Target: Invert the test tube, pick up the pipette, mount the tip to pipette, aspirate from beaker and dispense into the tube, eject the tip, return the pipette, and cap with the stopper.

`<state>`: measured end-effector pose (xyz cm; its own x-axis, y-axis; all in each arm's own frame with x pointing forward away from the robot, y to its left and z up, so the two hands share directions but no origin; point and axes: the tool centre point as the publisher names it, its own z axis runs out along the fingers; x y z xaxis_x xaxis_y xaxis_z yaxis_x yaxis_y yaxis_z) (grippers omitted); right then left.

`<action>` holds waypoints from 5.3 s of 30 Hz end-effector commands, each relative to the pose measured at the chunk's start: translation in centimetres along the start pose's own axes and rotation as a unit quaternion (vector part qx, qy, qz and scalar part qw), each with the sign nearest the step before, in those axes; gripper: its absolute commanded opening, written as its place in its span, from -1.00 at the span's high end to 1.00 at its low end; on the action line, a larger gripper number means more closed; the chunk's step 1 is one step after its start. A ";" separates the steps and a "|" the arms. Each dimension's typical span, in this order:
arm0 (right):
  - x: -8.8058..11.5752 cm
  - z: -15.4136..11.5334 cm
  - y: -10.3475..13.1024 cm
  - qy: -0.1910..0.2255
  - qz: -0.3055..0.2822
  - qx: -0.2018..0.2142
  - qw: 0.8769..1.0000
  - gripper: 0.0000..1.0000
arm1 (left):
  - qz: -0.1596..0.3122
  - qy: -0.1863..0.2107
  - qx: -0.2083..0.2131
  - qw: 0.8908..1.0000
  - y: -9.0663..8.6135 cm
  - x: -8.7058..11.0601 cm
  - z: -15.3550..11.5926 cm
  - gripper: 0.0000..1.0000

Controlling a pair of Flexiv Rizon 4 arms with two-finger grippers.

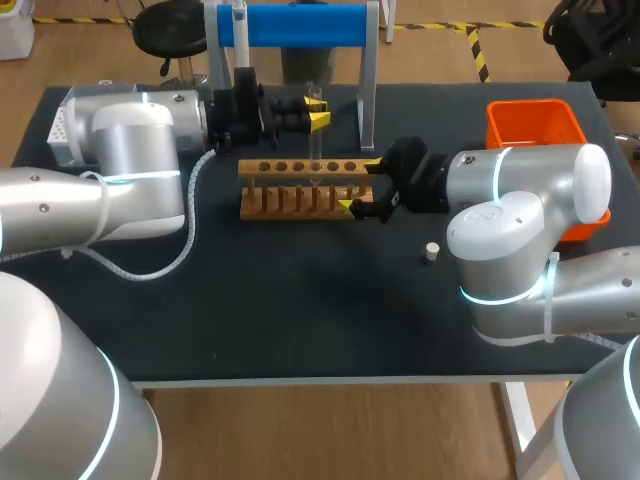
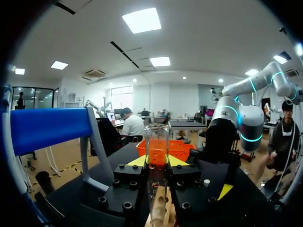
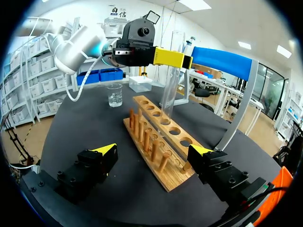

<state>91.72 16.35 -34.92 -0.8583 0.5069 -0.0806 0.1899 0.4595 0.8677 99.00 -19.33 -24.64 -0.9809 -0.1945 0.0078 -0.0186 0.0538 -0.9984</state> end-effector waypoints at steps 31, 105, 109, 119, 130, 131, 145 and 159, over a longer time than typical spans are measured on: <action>0.0 -0.1 0.0 0.001 0.000 0.002 1.000 -1.00 | -0.013 0.000 0.017 1.000 2.1 -0.7 -0.2 1.00; 0.0 -0.1 0.0 0.001 0.000 0.002 1.000 -1.00 | -0.041 -0.098 -0.086 0.991 -1.4 1.6 -9.4 -1.00; 0.0 -0.1 0.0 0.001 0.000 0.002 1.000 -1.00 | -0.051 -0.125 -0.111 0.985 -1.8 2.4 -11.8 -1.00; 0.0 -0.1 0.0 0.001 0.000 0.002 1.000 -1.00 | -0.051 -0.125 -0.111 0.985 -1.8 2.4 -11.8 -1.00; 0.0 -0.1 0.0 0.001 0.000 0.002 1.000 -1.00 | -0.067 -0.229 -0.128 0.963 -0.8 0.5 -17.3 -1.00; 0.0 -0.1 0.0 0.001 0.000 0.002 1.000 -1.00 | -0.069 -0.255 -0.135 0.955 -0.6 0.0 -18.7 -1.00; 0.0 -0.1 0.0 0.001 0.000 0.002 1.000 -1.00 | -0.123 -0.501 -0.169 0.840 2.0 -4.7 -32.5 -1.00; 0.0 -0.1 0.0 0.001 0.000 0.002 1.000 -1.00 | -0.143 -0.560 -0.197 0.792 4.6 -10.9 -36.2 -1.00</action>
<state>91.72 16.35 -34.92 -0.8582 0.5069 -0.0807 0.1899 0.4595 0.8676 100.18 19.00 -26.27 -0.2538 -0.9671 0.0152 -0.4773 0.1115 -0.8717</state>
